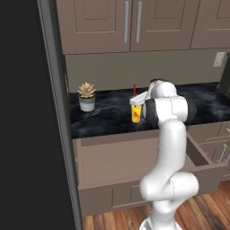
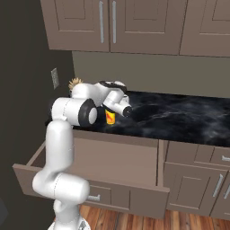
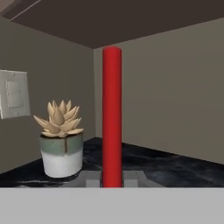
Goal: Pick up the straw from the left drawer and put it inside the smoothie cup.
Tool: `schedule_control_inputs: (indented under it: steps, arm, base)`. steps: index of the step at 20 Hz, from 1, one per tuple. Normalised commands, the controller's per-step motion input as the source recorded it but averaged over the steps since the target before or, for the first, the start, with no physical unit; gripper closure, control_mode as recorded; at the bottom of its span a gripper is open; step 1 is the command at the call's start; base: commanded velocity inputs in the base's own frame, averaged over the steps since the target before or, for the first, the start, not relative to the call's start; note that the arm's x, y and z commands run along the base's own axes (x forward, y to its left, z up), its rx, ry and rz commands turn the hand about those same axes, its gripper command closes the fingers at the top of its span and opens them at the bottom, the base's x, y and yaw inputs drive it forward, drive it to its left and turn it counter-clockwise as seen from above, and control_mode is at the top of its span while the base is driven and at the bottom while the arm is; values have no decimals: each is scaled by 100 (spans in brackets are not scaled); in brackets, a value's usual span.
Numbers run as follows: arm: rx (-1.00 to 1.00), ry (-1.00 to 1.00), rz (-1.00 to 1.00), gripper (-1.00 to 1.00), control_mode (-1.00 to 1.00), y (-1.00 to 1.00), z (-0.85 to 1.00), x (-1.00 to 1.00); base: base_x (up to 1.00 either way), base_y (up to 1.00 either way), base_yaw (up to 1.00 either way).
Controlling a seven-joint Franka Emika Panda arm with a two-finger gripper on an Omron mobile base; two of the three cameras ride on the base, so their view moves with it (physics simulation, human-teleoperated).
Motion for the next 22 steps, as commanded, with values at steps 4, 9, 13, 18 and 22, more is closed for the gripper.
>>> schedule_control_inputs:
  steps: [4,9,13,18,22]
  arm:
    - [0,8,0,100,-100,0,-1,-18]
    - [0,5,0,100,-100,-7,0,-36]
    - [0,2,0,100,-100,-4,-7,-21]
    - [0,0,0,100,-100,0,-14,-1]
    - [0,0,0,100,-100,0,-21,0]
  base:
    - [0,0,0]
    - [0,0,0]
    - [0,0,0]
    - [0,0,0]
    - [0,0,0]
